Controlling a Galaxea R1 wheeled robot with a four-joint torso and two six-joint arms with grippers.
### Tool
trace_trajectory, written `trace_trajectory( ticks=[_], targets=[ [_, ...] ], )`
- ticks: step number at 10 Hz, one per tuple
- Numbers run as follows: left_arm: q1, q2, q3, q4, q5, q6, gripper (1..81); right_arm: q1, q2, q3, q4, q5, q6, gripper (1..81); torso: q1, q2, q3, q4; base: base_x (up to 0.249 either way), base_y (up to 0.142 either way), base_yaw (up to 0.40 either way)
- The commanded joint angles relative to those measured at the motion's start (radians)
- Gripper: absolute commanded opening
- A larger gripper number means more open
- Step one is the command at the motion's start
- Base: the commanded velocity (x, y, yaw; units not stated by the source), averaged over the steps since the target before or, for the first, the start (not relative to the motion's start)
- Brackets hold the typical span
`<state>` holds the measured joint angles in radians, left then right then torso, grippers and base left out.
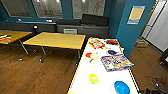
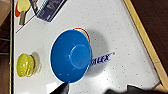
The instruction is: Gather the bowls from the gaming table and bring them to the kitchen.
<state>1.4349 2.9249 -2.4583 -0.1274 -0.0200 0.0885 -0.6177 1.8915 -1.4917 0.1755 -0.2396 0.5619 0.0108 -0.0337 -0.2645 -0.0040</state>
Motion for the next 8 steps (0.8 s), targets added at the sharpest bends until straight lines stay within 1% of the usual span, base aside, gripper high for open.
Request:
trace_trajectory(
  ticks=[1,2,3,5,8],
  targets=[
    [-0.023,-0.006,0.001,-0.011,0.069,0.000,81.1,0.153,-0.019,-0.071,0.050,-0.046,0.042,81.1,0.000,0.000,0.000,0.000,0.000,0.000,0.000],
    [-0.023,-0.004,-0.004,-0.011,0.069,0.000,81.1,0.155,-0.013,-0.099,0.073,-0.044,0.113,81.1,0.000,0.000,0.000,0.000,0.000,0.000,0.000],
    [-0.023,-0.006,-0.004,-0.011,0.069,0.000,81.1,0.164,-0.006,-0.117,0.075,-0.041,0.139,81.1,0.000,0.000,0.000,0.000,0.000,0.000,0.000],
    [-0.023,-0.002,-0.004,-0.011,0.069,0.000,81.1,0.189,0.037,-0.154,0.041,-0.047,0.139,81.1,0.000,0.000,0.000,0.000,0.000,0.000,0.000],
    [-0.023,-0.002,-0.007,-0.011,0.071,0.000,81.1,0.195,0.105,-0.228,0.047,-0.047,0.141,81.1,0.000,0.001,0.000,0.000,0.000,0.000,0.000]
  ],
)
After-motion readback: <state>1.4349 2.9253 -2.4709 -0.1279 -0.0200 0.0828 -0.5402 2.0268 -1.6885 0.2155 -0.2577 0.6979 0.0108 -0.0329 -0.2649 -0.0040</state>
